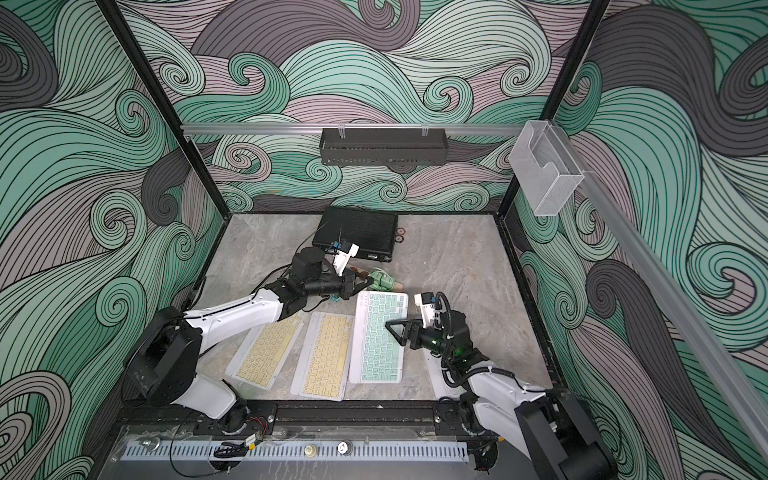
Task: Unplug the wireless keyboard
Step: Pick up the keyboard from the center of the board.
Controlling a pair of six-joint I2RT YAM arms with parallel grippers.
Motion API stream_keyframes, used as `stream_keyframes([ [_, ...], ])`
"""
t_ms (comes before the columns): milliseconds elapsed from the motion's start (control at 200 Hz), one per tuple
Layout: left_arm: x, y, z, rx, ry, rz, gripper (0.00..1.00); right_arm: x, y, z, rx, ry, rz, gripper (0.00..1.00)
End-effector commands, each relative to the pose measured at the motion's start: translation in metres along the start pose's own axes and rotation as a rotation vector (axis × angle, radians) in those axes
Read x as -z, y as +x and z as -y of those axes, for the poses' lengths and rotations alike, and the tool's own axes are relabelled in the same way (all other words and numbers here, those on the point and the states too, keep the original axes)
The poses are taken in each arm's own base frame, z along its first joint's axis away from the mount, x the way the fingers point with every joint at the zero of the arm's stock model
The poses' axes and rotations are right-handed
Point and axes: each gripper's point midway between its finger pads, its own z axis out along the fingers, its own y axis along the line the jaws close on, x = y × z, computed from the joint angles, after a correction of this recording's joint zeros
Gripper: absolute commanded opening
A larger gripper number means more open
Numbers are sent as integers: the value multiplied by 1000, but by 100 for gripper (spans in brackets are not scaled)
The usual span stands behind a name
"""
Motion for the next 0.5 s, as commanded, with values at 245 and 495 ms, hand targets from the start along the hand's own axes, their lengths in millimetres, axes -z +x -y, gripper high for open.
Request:
stream_keyframes([
  [245, -3, 3, 0, -51, 10, -22, 0, 10, -34, -47, 90, -159, 109, 65],
  [495, 2, -2, 7, -64, 26, -7, 0, 22, -40, -71, 133, -229, 146, 42],
])
